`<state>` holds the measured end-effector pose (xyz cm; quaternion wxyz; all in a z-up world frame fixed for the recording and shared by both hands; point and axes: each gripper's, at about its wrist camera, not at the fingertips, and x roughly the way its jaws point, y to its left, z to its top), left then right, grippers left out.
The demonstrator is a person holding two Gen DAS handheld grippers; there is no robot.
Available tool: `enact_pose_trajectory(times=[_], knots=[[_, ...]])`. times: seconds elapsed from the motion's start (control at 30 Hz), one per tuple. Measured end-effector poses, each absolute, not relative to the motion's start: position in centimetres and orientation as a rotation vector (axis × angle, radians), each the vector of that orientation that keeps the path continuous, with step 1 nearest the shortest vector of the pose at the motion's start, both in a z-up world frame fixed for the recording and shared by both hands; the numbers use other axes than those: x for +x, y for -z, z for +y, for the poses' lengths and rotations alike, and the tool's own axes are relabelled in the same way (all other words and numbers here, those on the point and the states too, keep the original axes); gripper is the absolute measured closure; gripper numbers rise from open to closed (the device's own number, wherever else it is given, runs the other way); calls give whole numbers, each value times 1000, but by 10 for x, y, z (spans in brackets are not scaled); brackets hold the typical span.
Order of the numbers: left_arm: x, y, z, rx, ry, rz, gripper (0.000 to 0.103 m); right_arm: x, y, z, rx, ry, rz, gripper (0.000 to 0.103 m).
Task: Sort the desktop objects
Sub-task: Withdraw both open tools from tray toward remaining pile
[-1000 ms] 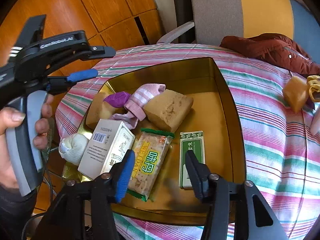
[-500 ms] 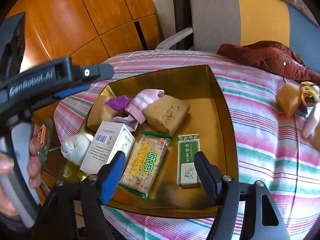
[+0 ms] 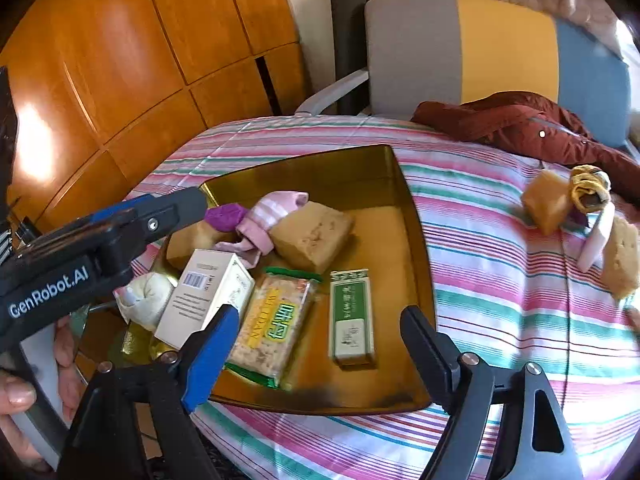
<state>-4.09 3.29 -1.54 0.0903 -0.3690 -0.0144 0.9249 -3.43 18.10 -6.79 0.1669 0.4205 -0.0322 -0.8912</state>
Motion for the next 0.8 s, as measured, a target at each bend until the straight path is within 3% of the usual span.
enact_pose_trajectory(times=[0.8], knots=[[-20, 20, 102, -1076, -2612, 133, 39, -36, 60, 289, 1272, 2768, -118, 9]])
